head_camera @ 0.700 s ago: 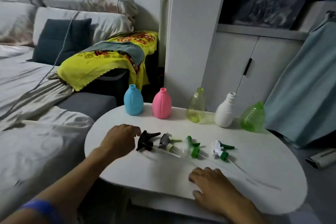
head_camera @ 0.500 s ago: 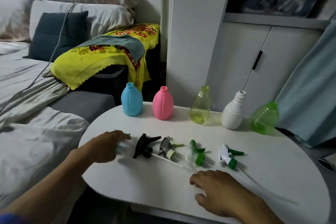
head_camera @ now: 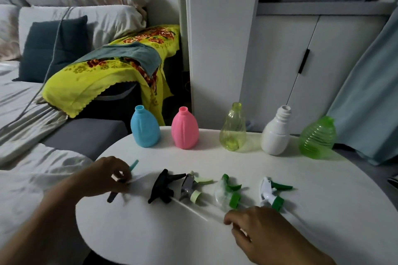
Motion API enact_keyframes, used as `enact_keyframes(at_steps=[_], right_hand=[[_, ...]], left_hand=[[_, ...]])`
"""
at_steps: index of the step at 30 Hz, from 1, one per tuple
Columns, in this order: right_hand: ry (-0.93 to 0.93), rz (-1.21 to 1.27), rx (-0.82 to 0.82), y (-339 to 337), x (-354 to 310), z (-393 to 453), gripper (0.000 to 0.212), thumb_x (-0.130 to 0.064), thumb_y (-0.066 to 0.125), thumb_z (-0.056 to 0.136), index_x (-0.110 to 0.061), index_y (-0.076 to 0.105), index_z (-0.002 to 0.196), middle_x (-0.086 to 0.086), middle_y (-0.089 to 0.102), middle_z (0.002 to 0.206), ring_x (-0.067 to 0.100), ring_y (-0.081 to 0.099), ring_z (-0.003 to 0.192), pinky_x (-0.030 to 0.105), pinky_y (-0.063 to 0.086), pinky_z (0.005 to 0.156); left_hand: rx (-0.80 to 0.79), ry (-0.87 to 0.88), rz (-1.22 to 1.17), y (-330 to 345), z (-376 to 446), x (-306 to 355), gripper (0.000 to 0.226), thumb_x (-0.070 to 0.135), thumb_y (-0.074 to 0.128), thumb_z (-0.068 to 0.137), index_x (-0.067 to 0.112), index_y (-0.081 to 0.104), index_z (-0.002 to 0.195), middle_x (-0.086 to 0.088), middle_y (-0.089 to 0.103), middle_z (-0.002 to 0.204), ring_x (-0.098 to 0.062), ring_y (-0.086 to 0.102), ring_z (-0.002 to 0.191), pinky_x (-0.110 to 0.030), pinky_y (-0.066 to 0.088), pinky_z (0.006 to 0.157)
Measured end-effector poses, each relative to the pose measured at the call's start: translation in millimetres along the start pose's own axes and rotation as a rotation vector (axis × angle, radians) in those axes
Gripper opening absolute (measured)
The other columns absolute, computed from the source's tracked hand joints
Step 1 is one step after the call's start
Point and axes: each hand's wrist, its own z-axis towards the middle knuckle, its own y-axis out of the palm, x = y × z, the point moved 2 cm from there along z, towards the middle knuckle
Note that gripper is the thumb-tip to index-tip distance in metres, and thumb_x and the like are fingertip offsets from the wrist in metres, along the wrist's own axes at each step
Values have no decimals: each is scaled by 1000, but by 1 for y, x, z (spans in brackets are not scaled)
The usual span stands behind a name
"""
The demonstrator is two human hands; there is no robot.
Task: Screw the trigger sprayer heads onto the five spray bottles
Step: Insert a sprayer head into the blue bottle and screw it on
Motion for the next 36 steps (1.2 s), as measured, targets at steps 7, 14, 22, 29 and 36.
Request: enact_keyframes(at_steps=[7,14,22,29,36], right_hand=[[-60,75,182,-20,-32,1,23,-45,43,90,-35,57,105,-12,73,89,10,67,78,26,50,68],[394,1110,308,-15,-51,39,32,-33,73,86,-45,59,112,-19,70,109,2,68,93,20,53,73],[454,1884,302,-10,-40,57,29,-21,77,65,-8,80,91,15,74,84,20,59,47,31,51,43],[511,1519,759,-32,-4,54,19,-15,67,90,-23,82,82,0,68,60,14,57,47,29,46,43],[377,1345,769,-51,-4,52,14,-20,73,78,-31,81,81,6,66,55,19,56,47,34,47,48]], left_hand=[[157,-52,-86,-12,-8,16,8,23,79,80,21,75,73,-1,73,70,-6,62,65,-26,49,65],[230,213,-901,-26,-25,93,5,19,80,74,22,80,77,-14,77,88,-17,68,76,-25,57,66],[62,261,-1101,2,-1,126,18,22,77,76,11,79,90,-17,75,100,-26,71,88,-32,59,78],[993,-475,-1009,-29,60,51,31,16,80,73,15,64,100,-12,66,99,-29,65,91,-41,57,77],[840,-357,-522,-8,127,21,109,38,93,53,28,33,142,-7,39,144,-30,40,130,-58,40,104]])
